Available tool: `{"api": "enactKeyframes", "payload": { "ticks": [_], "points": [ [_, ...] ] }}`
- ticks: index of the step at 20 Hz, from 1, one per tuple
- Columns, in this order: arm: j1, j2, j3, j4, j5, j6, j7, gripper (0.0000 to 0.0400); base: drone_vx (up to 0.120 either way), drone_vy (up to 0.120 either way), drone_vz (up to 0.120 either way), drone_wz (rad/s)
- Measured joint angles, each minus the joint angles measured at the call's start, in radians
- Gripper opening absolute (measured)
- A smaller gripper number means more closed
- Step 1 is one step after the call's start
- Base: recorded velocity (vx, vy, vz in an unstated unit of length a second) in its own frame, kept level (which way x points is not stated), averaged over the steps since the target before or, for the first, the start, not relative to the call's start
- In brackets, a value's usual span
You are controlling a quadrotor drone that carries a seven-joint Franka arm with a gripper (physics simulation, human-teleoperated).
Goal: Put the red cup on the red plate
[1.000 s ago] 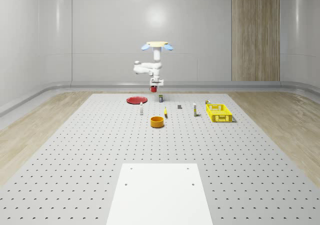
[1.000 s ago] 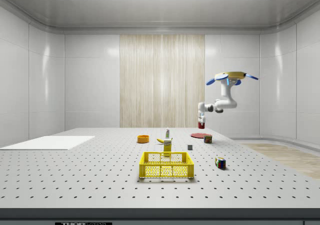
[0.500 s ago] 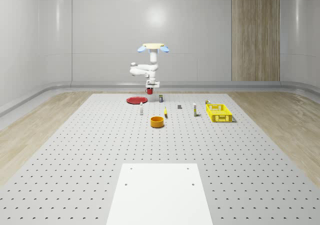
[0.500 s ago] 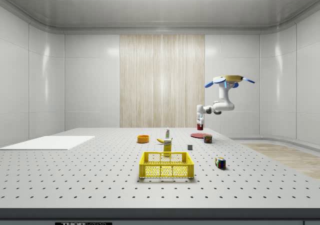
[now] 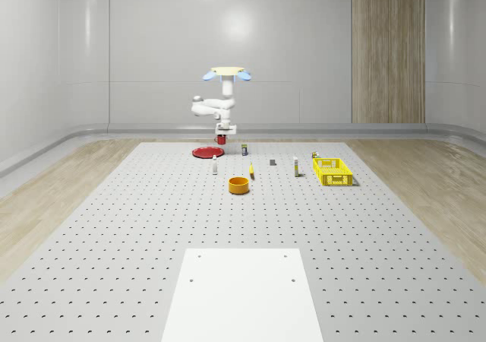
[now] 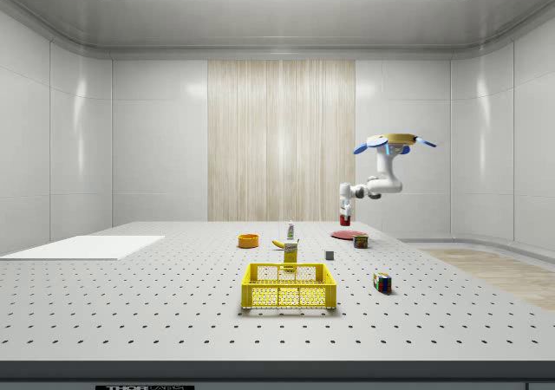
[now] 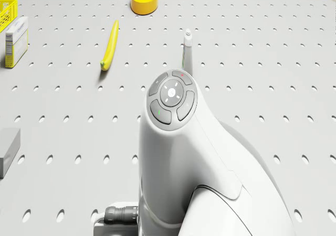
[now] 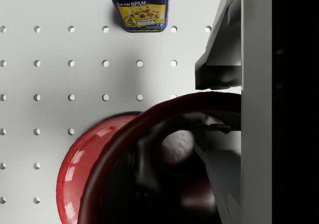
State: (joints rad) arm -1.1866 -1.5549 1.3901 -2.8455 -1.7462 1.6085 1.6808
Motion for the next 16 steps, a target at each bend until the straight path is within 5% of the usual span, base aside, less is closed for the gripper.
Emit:
{"api": "enactKeyframes", "payload": {
  "ticks": [12, 16],
  "points": [
    [-0.002, -0.008, 0.001, 0.000, 0.003, 0.008, 0.001, 0.0100, -0.030, -0.120, -0.040, 0.000],
    [-0.002, -0.010, 0.001, 0.000, 0.004, 0.010, 0.001, 0.0100, -0.100, -0.120, 0.000, 0.000]
  ]
}}
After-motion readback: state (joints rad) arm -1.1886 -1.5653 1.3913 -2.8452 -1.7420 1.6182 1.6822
